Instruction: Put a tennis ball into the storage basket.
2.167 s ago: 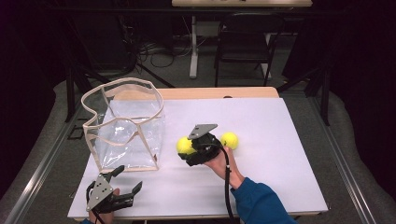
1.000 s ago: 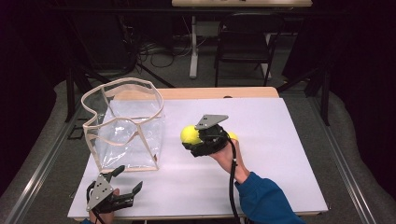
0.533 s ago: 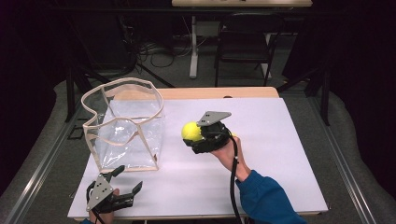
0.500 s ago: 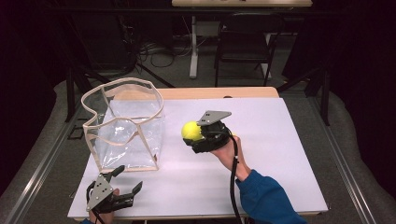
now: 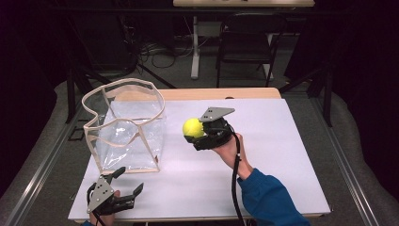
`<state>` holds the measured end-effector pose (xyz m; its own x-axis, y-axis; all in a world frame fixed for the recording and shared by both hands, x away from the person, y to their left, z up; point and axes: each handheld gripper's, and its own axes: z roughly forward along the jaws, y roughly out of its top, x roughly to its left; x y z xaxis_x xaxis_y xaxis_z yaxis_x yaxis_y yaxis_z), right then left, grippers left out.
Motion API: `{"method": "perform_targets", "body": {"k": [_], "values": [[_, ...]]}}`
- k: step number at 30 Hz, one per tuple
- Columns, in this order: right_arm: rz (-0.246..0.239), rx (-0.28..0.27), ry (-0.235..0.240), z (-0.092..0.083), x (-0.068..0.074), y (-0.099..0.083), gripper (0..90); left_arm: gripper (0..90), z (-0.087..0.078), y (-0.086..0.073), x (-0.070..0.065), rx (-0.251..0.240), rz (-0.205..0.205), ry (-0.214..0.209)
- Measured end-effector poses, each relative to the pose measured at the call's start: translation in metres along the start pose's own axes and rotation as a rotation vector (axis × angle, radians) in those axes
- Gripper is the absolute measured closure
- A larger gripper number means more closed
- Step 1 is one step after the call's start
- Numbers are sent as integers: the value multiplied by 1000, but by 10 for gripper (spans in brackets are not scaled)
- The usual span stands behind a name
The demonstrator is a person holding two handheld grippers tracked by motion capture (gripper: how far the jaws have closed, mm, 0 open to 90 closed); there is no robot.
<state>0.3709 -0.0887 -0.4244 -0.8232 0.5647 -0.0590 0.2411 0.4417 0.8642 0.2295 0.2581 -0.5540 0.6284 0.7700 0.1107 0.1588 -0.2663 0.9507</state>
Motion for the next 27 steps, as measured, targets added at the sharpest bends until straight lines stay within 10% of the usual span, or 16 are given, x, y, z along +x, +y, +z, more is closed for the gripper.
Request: {"method": "perform_targets", "body": {"k": [27], "values": [[7, -28, 10, -3, -8, 18, 262, 158, 0, 0, 0, -1, -7, -2]]}}
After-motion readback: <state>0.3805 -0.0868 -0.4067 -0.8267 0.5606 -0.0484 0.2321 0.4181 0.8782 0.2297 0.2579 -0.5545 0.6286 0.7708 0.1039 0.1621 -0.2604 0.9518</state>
